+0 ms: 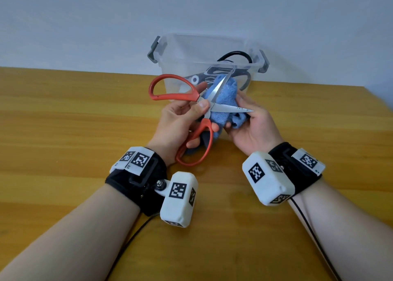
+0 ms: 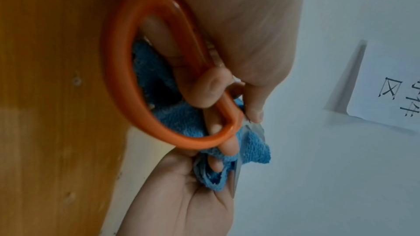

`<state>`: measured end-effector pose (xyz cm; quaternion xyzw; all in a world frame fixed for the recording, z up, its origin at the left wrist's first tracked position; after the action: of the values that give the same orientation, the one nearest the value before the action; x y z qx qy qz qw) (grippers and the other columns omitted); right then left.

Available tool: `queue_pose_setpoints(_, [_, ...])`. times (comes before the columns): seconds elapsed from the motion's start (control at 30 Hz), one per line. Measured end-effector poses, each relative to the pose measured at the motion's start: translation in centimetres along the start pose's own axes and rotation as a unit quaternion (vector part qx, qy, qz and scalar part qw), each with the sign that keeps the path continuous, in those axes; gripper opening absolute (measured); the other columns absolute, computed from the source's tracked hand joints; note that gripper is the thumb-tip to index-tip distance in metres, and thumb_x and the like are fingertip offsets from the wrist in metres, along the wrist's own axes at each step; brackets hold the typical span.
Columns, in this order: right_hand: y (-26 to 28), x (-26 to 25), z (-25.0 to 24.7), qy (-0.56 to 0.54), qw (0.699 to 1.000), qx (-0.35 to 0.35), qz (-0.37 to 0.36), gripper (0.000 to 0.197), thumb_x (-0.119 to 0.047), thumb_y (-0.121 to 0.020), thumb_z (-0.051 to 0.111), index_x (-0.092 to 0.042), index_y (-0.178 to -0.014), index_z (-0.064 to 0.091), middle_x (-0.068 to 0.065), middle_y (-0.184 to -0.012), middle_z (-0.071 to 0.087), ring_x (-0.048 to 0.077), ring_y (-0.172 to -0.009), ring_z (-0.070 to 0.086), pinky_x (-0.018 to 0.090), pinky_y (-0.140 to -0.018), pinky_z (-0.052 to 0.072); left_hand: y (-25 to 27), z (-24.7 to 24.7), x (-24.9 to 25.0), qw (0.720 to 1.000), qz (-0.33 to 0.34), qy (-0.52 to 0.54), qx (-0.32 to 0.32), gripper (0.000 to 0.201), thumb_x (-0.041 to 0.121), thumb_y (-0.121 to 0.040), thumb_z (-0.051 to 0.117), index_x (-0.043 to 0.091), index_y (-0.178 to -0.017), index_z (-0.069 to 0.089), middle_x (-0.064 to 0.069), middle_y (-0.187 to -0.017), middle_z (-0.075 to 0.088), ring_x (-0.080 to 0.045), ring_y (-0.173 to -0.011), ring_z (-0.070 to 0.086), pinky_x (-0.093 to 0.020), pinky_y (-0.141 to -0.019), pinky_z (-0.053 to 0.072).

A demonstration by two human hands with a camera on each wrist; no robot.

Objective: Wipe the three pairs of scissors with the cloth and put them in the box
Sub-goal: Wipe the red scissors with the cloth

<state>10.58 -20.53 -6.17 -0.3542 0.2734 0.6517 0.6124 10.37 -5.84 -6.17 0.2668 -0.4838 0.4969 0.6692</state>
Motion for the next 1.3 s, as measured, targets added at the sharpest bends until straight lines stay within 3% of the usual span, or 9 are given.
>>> queue_pose_setpoints(0.23, [0.0,-0.2,-0.6,-0.042,0.998,0.054,0.002,0.026,-0.017,-0.102,0.042,-0.010,-0.103,0.067,0.006,-0.082,0.069,0.013,-0.059,0.057,0.018,-0.044,0.037,0.0,-0.3,-0.1,0.999,0.002,-0.010,0.038,0.042,0.015,-0.104,0.053,0.021,-0.146,0.051,-0.025,-0.074,0.065,-0.016,-0.044,0.061,-0.020,-0.032,0.029])
queue_pose_setpoints(0.4, [-0.1,-0.1,-2.0,-0.121,0.985,0.123,0.002,0.023,-0.021,-0.103,0.045,-0.010,-0.092,0.062,0.002,-0.070,0.061,0.011,-0.056,0.051,0.019,-0.046,0.038,-0.2,-0.8,-0.2,0.998,-0.001,-0.008,0.061,0.038,0.019,-0.104,0.055,0.025,-0.142,0.055,-0.020,-0.073,0.070,-0.018,-0.047,0.041,-0.017,-0.034,0.030])
queue_pose_setpoints(0.53, [-0.1,-0.4,-3.2,-0.171,0.975,0.142,-0.010,0.018,-0.021,-0.097,0.054,-0.009,-0.093,0.066,0.007,-0.085,0.068,0.023,-0.082,0.066,0.031,-0.080,0.052,-0.1,-0.8,0.3,0.996,0.015,0.021,0.080,0.038,0.014,-0.104,0.054,0.024,-0.141,0.057,-0.002,-0.078,0.069,-0.024,-0.058,0.062,-0.016,-0.030,0.028])
queue_pose_setpoints(0.63, [-0.5,-0.3,-3.7,-0.177,0.973,0.148,-0.022,0.033,-0.021,-0.105,0.046,-0.004,-0.130,0.061,0.015,-0.112,0.067,0.030,-0.115,0.062,0.042,-0.107,0.048,0.0,-0.7,0.5,0.997,0.021,0.037,0.068,0.039,0.014,-0.103,0.054,0.023,-0.141,0.056,0.003,-0.080,0.069,-0.014,-0.060,0.069,-0.016,-0.029,0.027])
queue_pose_setpoints(0.8, [-0.7,1.1,-0.8,-0.012,0.999,0.035,0.033,0.038,-0.021,-0.098,0.058,-0.001,-0.129,0.062,0.032,-0.108,0.055,0.036,-0.095,0.054,0.042,-0.092,0.048,-0.1,-0.2,0.1,0.999,0.011,0.030,0.027,0.049,0.018,-0.097,0.059,0.021,-0.145,0.052,-0.015,-0.070,0.066,-0.020,-0.051,0.061,-0.017,-0.030,0.031])
queue_pose_setpoints(0.9, [-0.2,1.0,-0.1,0.010,0.999,-0.008,0.040,0.032,-0.019,-0.102,0.044,-0.003,-0.120,0.066,0.020,-0.101,0.069,0.030,-0.076,0.063,0.034,-0.069,0.053,0.0,0.0,0.0,1.000,0.013,0.007,0.008,0.049,0.021,-0.093,0.062,0.022,-0.141,0.054,-0.024,-0.070,0.067,-0.022,-0.046,0.057,-0.019,-0.031,0.031])
queue_pose_setpoints(1.07, [-0.2,0.2,-0.3,-0.012,1.000,0.010,0.019,0.031,-0.017,-0.092,0.049,-0.006,-0.117,0.062,0.016,-0.094,0.069,0.020,-0.066,0.061,0.021,-0.046,0.042,-0.1,-0.2,0.1,0.999,0.024,0.012,0.024,0.043,0.018,-0.099,0.057,0.018,-0.142,0.054,-0.025,-0.071,0.067,-0.022,-0.045,0.056,-0.019,-0.032,0.031])
queue_pose_setpoints(1.2, [-0.5,0.0,-1.2,-0.086,0.995,0.056,0.016,0.021,-0.018,-0.104,0.042,-0.007,-0.107,0.060,0.011,-0.086,0.063,0.012,-0.056,0.045,0.017,-0.041,0.036,-0.2,-1.0,0.2,0.998,0.015,0.016,0.066,0.035,0.019,-0.104,0.055,0.021,-0.138,0.058,-0.022,-0.074,0.070,-0.018,-0.047,0.051,-0.018,-0.033,0.032])
queue_pose_setpoints(1.3, [0.0,-0.3,-2.3,-0.172,0.979,0.110,0.024,0.040,-0.021,-0.104,0.044,-0.011,-0.071,0.063,0.001,-0.058,0.056,0.009,-0.047,0.045,0.016,-0.055,0.036,-0.1,-1.3,0.3,0.995,0.015,0.020,0.097,0.032,0.020,-0.103,0.057,0.022,-0.135,0.062,-0.021,-0.077,0.070,-0.020,-0.046,0.055,-0.018,-0.032,0.031])
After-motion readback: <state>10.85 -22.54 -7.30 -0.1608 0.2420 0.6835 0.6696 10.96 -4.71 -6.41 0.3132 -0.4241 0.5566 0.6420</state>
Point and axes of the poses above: each hand's wrist, its own y-axis away from the middle knuckle, its own z-axis out of the palm, x = y × z, the point moved 5 cm from there along -y, towards the middle knuckle
